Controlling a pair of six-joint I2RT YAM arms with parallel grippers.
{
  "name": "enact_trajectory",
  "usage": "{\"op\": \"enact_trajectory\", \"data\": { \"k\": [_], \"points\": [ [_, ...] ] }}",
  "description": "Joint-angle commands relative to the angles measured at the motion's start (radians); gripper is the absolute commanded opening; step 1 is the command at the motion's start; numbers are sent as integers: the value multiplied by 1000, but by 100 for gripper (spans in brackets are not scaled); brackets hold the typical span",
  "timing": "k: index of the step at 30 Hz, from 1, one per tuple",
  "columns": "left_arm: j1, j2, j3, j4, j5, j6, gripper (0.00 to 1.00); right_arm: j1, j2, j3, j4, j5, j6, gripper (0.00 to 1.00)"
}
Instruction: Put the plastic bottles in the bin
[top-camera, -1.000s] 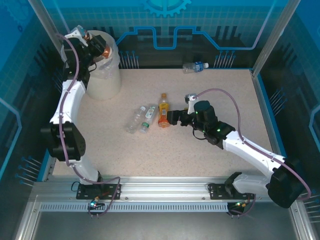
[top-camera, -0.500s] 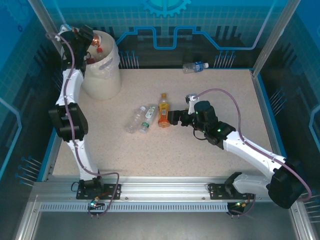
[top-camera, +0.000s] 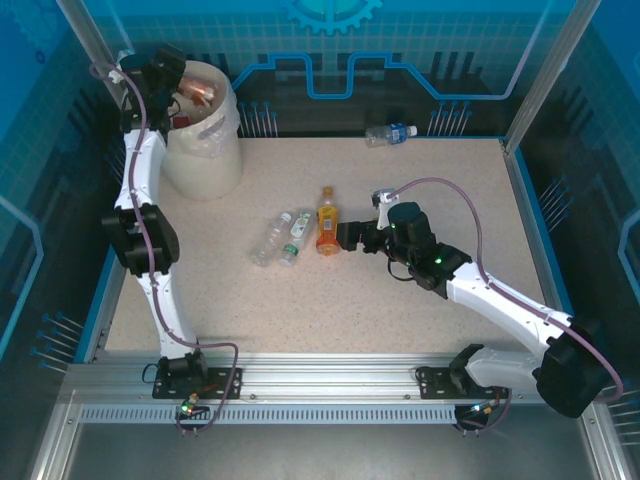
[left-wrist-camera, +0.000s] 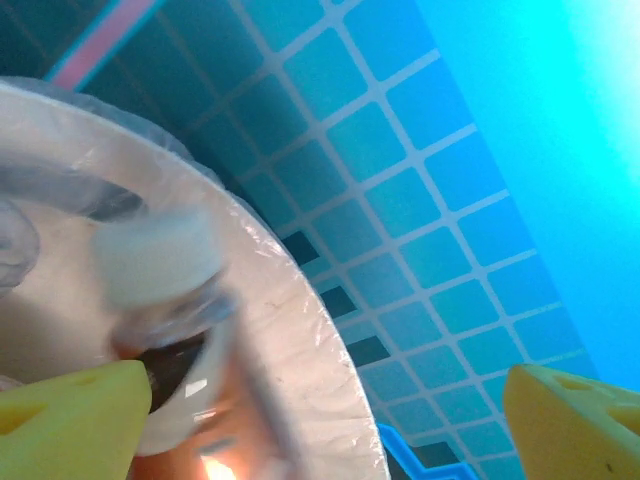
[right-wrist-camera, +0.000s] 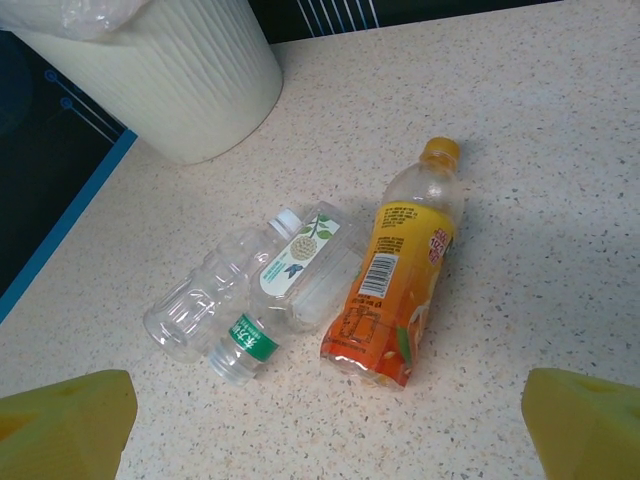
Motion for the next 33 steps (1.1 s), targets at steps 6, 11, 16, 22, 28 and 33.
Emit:
{"op": "enact_trajectory", "data": {
  "k": [6, 11, 16, 22, 28, 33],
  "points": [
    [2, -125, -40, -56, -18, -1, 99, 4, 44, 16, -3, 44, 47, 100],
    [-7, -248, -215, 22, 37, 20, 99, 17, 82, 15, 1, 86, 63, 100],
    [-20, -407, -421, 91, 142, 58, 99, 49, 158, 17, 10, 164, 116, 100],
    [-49, -658, -747, 186, 211, 135, 99, 96, 294, 93, -21, 232, 197, 100],
    [-186, -895, -1005, 145, 209, 228, 99, 113, 456, 203, -63, 202, 211, 96],
    [-302, -1019, -1168, 90, 158, 226, 99, 115, 588, 311, -96, 197, 190, 91]
  ]
}}
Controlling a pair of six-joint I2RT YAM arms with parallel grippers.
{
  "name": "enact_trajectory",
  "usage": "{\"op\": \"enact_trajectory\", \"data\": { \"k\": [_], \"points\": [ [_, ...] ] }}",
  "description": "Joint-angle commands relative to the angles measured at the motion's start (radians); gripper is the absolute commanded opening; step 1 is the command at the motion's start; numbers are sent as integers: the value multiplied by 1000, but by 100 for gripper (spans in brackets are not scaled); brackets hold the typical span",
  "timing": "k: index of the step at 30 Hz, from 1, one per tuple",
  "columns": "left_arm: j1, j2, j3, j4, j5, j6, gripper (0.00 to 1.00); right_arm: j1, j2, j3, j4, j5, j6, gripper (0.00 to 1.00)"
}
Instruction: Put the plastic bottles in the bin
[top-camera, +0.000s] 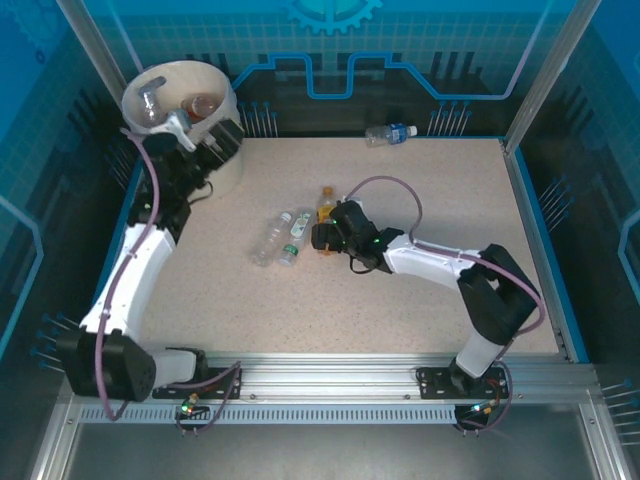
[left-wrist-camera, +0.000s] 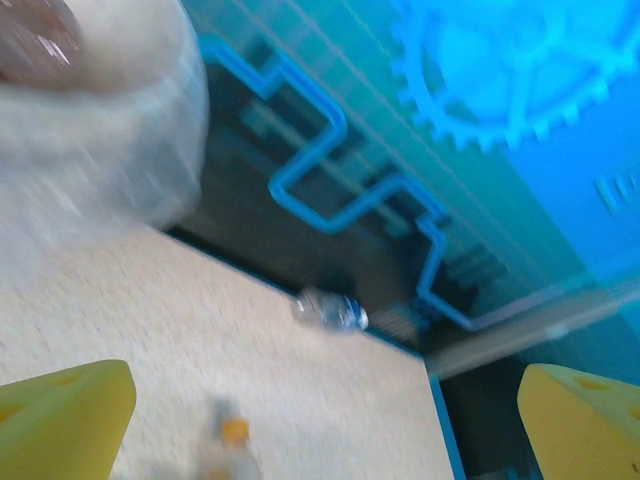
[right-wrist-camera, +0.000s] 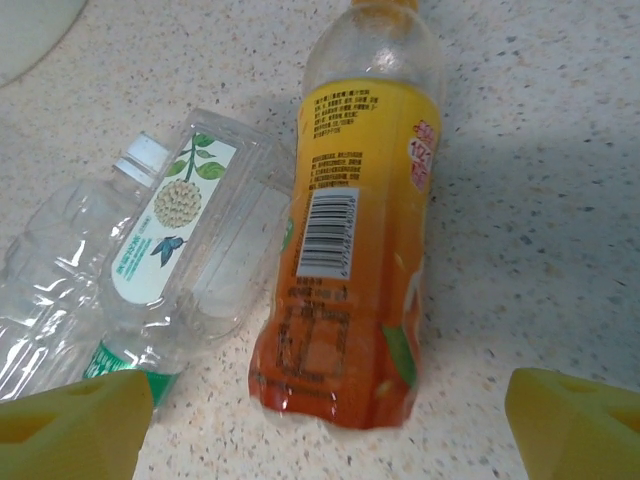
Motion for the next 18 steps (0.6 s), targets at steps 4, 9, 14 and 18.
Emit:
{"op": "enact_trajectory", "data": {
  "k": [4, 9, 14, 18],
  "points": [
    [-38, -112, -139, -81, -39, 26, 99, 14, 138, 144, -107, 47, 4, 89],
    [-38, -162, -161, -160, -99, 65, 99, 33, 222, 222, -166, 121, 16, 84],
    [-38, -179, -174, -182, -121, 78, 99, 51, 227, 193, -146, 156, 12, 77],
    [-40, -164, -174, -200, -111, 78, 99, 51, 235, 179, -144, 195, 2, 73]
  ]
}}
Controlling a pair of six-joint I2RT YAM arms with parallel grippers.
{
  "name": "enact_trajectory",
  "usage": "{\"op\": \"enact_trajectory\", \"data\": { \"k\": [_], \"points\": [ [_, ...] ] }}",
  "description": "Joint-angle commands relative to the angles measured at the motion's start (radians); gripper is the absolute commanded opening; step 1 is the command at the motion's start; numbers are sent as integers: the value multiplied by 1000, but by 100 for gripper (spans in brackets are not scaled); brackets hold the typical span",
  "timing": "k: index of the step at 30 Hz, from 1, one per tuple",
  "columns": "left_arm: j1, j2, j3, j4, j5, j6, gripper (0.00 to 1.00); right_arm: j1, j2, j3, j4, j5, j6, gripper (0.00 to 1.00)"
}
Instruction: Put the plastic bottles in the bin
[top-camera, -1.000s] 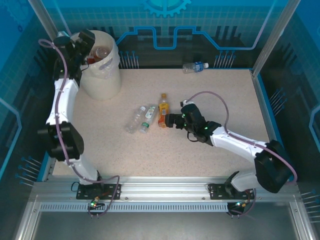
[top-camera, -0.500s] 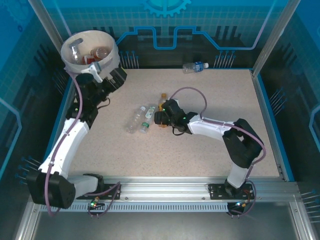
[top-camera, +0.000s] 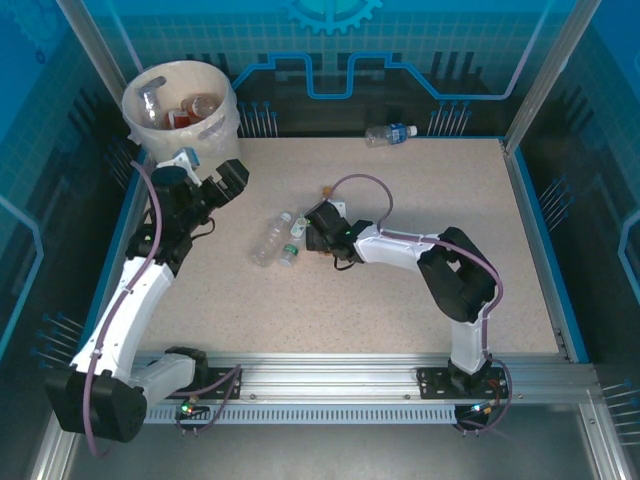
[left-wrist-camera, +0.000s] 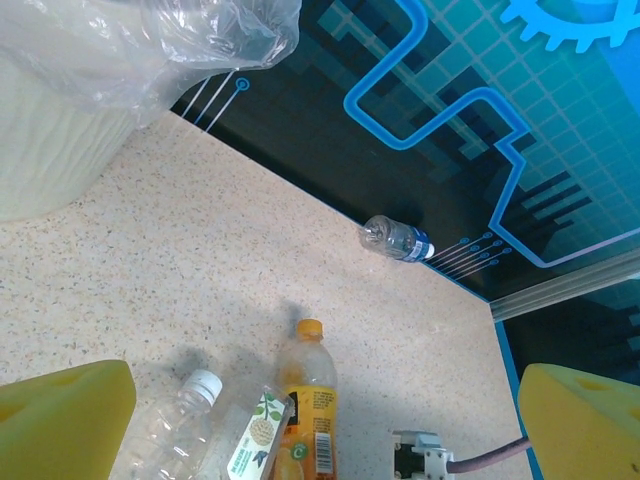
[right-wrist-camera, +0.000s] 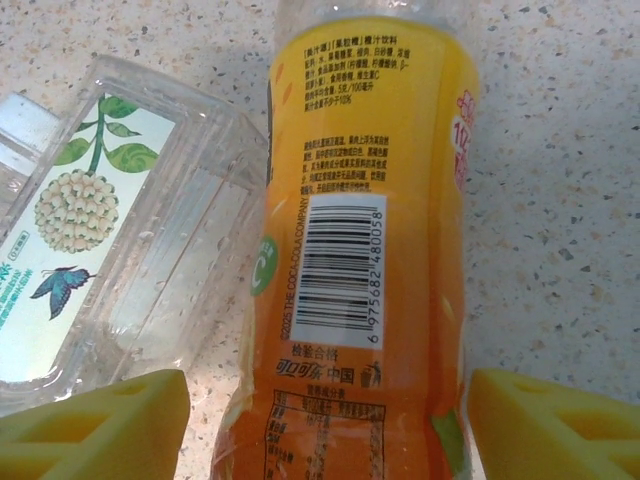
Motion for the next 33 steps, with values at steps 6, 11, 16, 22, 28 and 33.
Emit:
{"op": "enact_trajectory", "data": {
  "k": [6, 11, 16, 22, 28, 33],
  "points": [
    [-25, 15, -24, -39, -20, 25, 99, -8, 74, 16, -25, 68, -21, 71],
    [-46, 33, -19, -46, -21, 33, 99, -10, 106, 34, -32, 61, -34, 69],
    [-64, 50, -16, -46, -17, 45, 99, -10, 54, -20, -4, 62, -57, 56],
    [-108, 89, 13, -73, 14, 46, 99, -10, -131, -151, 30, 26, -96, 46],
    [-178, 123, 12, -23, 83, 14, 99, -8, -366, -303, 122, -87, -137, 42],
    [-239, 151, 13, 39, 225, -21, 99, -9, -522, -414, 238, -208, -173, 39]
  ]
}}
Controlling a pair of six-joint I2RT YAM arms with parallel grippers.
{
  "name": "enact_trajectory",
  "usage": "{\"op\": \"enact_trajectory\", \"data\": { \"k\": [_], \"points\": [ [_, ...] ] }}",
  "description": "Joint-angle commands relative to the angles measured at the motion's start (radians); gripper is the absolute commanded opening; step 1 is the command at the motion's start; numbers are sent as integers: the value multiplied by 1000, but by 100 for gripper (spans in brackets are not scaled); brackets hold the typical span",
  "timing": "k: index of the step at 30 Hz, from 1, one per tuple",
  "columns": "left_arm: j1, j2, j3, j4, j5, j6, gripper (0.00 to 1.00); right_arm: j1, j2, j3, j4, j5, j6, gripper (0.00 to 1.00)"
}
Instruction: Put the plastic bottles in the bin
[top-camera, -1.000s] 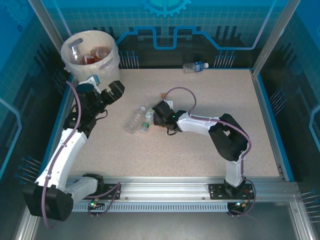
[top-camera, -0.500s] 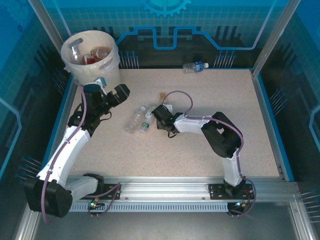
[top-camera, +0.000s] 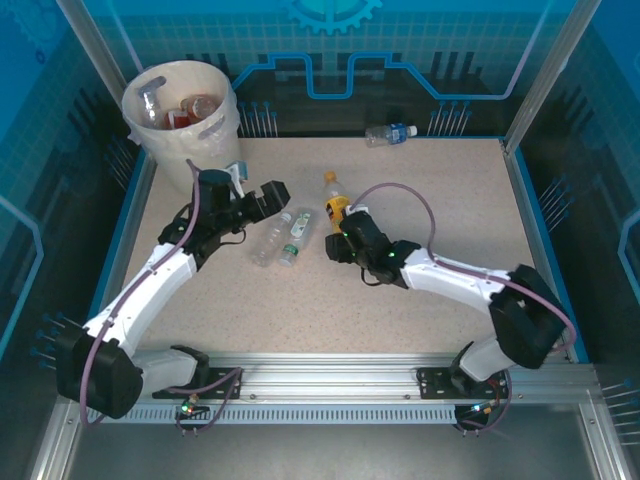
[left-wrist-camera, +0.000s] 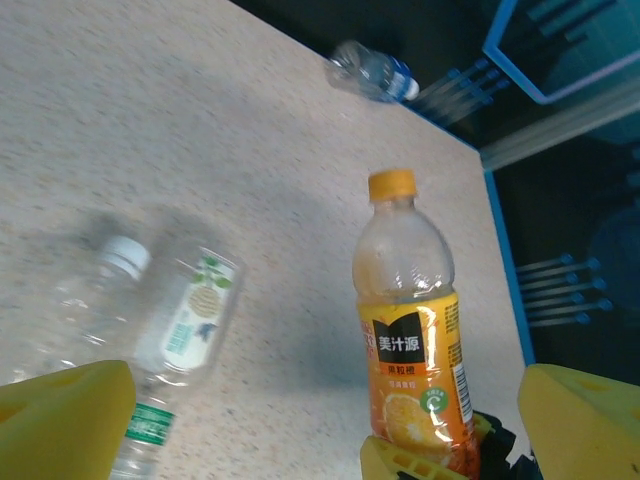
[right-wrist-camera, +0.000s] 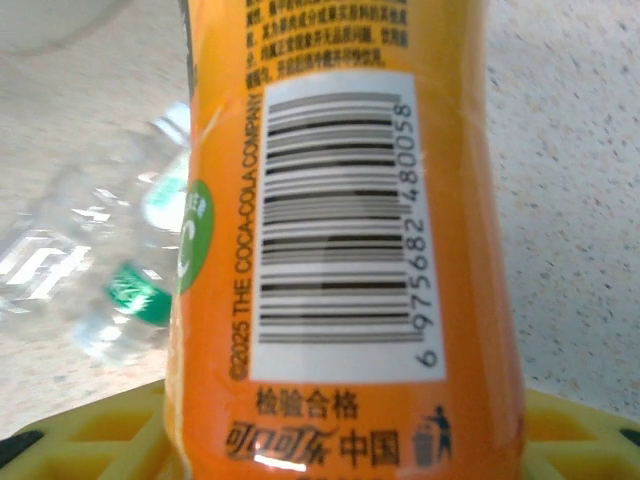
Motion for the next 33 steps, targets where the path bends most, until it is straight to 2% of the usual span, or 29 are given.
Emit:
{"op": "enact_trajectory", "data": {
  "k": [1, 11, 16, 23, 26, 28, 33],
  "points": [
    [-50, 15, 21, 72, 128, -18, 99, -6, -78, -64, 118, -123, -50, 38],
    [-156, 95, 28, 238, 243, -33, 99, -9, -191, -95, 244, -341, -75, 36],
    [-173, 145, 58, 286, 269, -47, 99, -10, -207, -100, 287, -370, -71, 36],
    [-174, 167, 70, 287, 191, -43, 96, -10, -207, -96, 313, -429, -70, 37],
    [-174, 162, 43, 341, 150, -63, 94, -9, -204, -97, 321, -438, -57, 37],
    [-174, 158, 28, 384, 143, -75, 90, -9, -202, -101, 329, -442, -50, 38],
    [-174, 164, 21, 414, 149, -79, 73, -10, -201, -102, 336, -447, -42, 39]
  ]
}}
